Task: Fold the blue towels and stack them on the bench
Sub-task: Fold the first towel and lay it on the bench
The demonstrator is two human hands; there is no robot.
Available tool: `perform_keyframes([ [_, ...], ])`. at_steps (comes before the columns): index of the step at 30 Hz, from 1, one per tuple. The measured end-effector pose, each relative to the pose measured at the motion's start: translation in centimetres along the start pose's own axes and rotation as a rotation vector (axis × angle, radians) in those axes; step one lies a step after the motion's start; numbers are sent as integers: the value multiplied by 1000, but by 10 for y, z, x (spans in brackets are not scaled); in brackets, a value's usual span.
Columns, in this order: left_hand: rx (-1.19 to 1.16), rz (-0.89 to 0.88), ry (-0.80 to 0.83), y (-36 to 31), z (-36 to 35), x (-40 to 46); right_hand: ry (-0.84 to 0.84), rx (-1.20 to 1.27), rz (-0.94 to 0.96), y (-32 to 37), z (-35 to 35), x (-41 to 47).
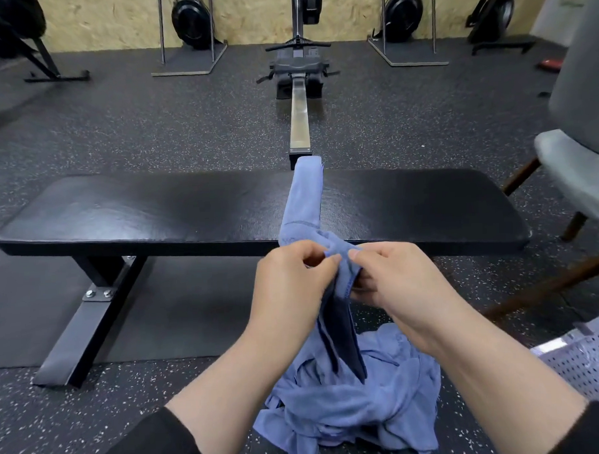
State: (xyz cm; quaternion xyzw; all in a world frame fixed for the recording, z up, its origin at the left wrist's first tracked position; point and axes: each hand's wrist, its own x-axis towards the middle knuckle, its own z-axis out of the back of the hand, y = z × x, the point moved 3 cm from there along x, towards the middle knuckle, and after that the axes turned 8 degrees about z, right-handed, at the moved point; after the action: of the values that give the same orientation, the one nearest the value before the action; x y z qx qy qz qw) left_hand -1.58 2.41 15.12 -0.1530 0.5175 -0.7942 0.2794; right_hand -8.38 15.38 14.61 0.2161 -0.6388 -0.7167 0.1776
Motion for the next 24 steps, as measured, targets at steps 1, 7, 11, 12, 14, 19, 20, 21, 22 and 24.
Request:
perform_keyframes([
  [1, 7, -5, -4, -2, -1, -1, 2, 1, 5, 1, -1, 1],
  [7, 48, -64, -38, -7, -7, -1, -22, 103, -24, -2, -1, 4],
  [11, 212, -171, 69, -8, -15, -5, -32, 191, -22, -1, 1, 4],
  [12, 225, -178, 124, -9, -16, -7, -28, 169, -6, 0, 3, 3],
  [14, 189, -148, 192, -12, -13, -10, -45, 70, 31, 0, 9, 3],
  [19, -9, 48, 140, -4, 7, 4, -46, -203, 45, 2, 19, 4],
  [20, 33, 32, 134, -1, 11, 8, -34, -223, 51, 4, 18, 2],
  [21, 107, -8, 136, 1, 15, 11, -18, -250, 61, 6, 18, 0],
  [22, 187, -64, 151, 2, 18, 13, 0, -287, 72, 8, 18, -2],
  [24, 306, -202, 211, 5, 21, 16, 31, -352, 94, 10, 17, -3],
])
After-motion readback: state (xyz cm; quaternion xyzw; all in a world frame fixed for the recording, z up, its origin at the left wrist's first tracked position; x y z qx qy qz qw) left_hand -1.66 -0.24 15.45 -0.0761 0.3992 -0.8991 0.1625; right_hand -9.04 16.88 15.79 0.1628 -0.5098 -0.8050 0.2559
